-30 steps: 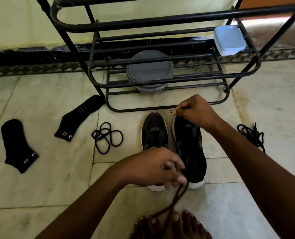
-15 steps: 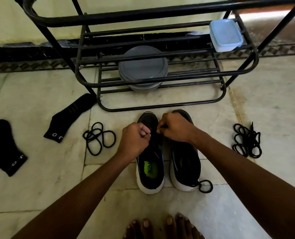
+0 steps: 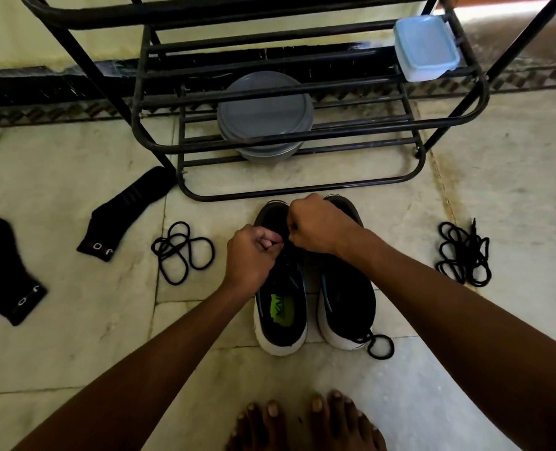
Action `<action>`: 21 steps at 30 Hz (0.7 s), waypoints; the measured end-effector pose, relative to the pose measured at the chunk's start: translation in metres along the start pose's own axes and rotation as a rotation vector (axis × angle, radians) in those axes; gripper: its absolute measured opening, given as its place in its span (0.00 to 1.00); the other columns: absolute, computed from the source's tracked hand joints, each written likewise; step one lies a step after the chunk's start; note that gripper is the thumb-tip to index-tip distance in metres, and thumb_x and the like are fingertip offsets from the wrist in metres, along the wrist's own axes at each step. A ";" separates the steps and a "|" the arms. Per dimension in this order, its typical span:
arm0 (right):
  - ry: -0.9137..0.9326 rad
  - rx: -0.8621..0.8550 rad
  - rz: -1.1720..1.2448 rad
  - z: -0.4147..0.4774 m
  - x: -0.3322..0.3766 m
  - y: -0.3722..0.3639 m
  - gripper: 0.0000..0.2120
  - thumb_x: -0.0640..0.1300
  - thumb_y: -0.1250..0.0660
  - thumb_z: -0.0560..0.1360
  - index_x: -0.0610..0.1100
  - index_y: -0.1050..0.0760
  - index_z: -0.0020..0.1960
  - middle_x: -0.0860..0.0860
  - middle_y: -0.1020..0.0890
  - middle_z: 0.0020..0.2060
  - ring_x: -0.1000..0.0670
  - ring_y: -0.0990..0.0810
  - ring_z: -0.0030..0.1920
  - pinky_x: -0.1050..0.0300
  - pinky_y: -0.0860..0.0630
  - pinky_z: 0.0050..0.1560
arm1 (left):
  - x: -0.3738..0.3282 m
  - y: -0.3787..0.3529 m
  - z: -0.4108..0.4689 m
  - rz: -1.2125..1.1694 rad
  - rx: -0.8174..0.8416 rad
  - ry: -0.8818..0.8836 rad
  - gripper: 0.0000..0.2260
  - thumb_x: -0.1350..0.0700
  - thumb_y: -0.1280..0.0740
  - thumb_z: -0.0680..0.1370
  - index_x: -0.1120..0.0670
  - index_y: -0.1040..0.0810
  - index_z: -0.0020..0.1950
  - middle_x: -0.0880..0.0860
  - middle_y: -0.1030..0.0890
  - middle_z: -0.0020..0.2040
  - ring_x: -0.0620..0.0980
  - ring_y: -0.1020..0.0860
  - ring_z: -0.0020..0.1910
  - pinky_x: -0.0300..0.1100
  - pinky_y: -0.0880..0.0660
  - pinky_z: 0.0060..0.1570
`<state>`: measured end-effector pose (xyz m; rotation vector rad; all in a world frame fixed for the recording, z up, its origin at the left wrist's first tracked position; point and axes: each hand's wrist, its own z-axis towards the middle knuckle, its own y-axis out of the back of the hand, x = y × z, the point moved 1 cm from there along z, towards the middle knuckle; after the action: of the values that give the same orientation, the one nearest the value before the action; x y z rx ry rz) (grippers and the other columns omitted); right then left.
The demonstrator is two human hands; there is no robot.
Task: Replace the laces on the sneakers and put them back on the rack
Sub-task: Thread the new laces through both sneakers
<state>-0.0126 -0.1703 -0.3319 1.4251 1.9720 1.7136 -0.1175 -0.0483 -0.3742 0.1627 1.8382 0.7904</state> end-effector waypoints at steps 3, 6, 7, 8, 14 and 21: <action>-0.119 -0.141 0.108 -0.002 -0.007 -0.007 0.06 0.44 0.24 0.70 0.47 0.19 0.44 0.44 0.19 0.45 0.44 0.19 0.45 0.49 0.18 0.48 | 0.003 -0.001 0.001 0.004 -0.003 -0.044 0.10 0.63 0.22 0.71 0.48 0.17 0.42 0.48 0.21 0.36 0.40 0.25 0.30 0.28 0.29 0.34; -0.159 -0.147 0.195 -0.004 -0.009 -0.014 0.11 0.44 0.21 0.69 0.51 0.24 0.37 0.46 0.18 0.42 0.47 0.17 0.41 0.52 0.18 0.46 | 0.004 -0.001 0.002 0.018 -0.012 -0.078 0.09 0.64 0.22 0.71 0.50 0.16 0.43 0.49 0.22 0.36 0.39 0.25 0.32 0.27 0.29 0.34; -0.162 -0.121 0.227 -0.005 -0.008 -0.015 0.12 0.44 0.21 0.70 0.51 0.24 0.36 0.46 0.18 0.40 0.48 0.16 0.37 0.53 0.17 0.44 | 0.004 -0.001 0.002 0.028 -0.017 -0.088 0.09 0.63 0.22 0.71 0.51 0.16 0.43 0.48 0.23 0.36 0.38 0.24 0.33 0.27 0.29 0.34; -0.157 -0.098 0.262 -0.006 -0.007 -0.015 0.11 0.42 0.21 0.71 0.49 0.23 0.36 0.46 0.17 0.38 0.49 0.16 0.33 0.54 0.16 0.41 | 0.004 -0.001 0.002 0.034 -0.019 -0.099 0.09 0.64 0.21 0.71 0.51 0.16 0.43 0.47 0.23 0.36 0.37 0.25 0.33 0.27 0.29 0.33; -0.202 -0.045 0.389 -0.011 -0.005 -0.013 0.10 0.40 0.21 0.72 0.41 0.22 0.40 0.45 0.16 0.32 0.51 0.15 0.27 0.55 0.16 0.34 | 0.010 -0.003 0.003 0.073 0.002 -0.167 0.07 0.65 0.23 0.71 0.54 0.15 0.45 0.47 0.25 0.40 0.39 0.25 0.35 0.27 0.30 0.35; -0.138 -0.109 0.320 -0.009 -0.012 -0.019 0.11 0.42 0.23 0.74 0.43 0.23 0.38 0.47 0.17 0.33 0.53 0.17 0.25 0.59 0.19 0.32 | 0.015 -0.009 0.004 0.080 -0.026 -0.195 0.03 0.60 0.23 0.73 0.54 0.15 0.45 0.45 0.27 0.40 0.39 0.26 0.33 0.37 0.26 0.34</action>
<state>-0.0224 -0.1828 -0.3495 1.8430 1.6236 1.7557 -0.1180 -0.0461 -0.3922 0.2880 1.6445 0.8243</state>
